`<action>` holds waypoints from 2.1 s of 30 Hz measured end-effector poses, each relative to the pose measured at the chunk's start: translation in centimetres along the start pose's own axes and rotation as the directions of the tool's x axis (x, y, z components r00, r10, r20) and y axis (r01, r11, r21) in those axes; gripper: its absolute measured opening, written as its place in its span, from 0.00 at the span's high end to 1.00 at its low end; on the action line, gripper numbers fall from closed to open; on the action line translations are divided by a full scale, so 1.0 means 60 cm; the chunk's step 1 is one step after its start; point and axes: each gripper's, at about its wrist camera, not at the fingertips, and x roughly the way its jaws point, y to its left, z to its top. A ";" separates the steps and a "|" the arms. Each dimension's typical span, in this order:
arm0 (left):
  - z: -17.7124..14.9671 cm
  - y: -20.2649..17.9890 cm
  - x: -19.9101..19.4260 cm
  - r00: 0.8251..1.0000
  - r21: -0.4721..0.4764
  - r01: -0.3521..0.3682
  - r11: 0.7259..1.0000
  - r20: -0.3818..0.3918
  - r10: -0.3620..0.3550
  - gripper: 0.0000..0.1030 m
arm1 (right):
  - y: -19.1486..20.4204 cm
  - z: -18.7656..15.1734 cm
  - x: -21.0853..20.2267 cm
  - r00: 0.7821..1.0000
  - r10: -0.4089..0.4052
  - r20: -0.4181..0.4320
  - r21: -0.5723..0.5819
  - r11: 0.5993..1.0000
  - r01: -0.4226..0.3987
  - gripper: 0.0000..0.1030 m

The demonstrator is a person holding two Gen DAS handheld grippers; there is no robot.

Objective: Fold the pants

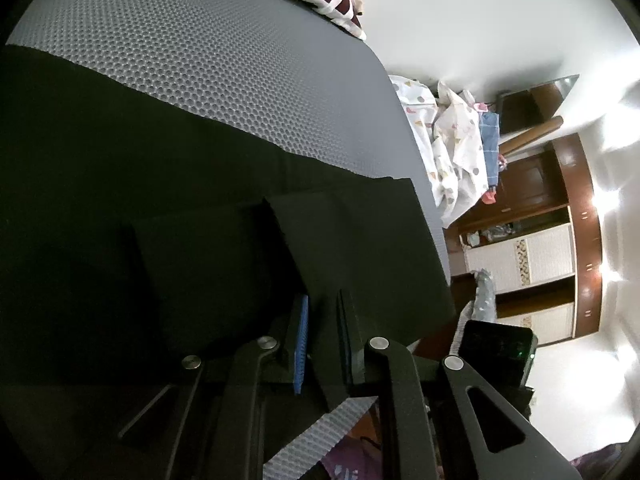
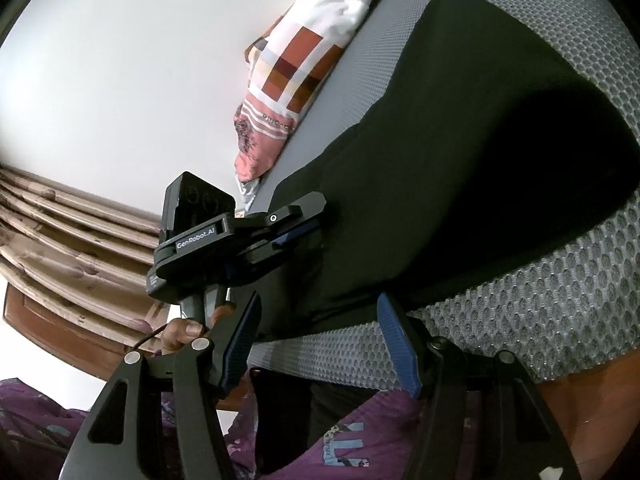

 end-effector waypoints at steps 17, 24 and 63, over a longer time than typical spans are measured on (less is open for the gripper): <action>-0.001 0.001 -0.058 0.989 -0.095 0.104 0.990 0.113 -0.093 0.90 | -0.045 -0.003 -0.002 0.965 0.247 0.090 0.248 0.933 -0.261 0.30; -0.018 0.033 -0.098 0.985 -0.175 0.069 0.982 0.166 -0.040 0.91 | -0.048 -0.007 -0.001 0.959 0.269 0.095 0.278 0.917 -0.285 0.25; -0.040 0.032 -0.019 0.996 -0.206 0.057 0.977 -0.060 -0.071 0.86 | -0.041 0.020 0.005 0.957 0.282 0.075 0.280 0.915 -0.291 0.18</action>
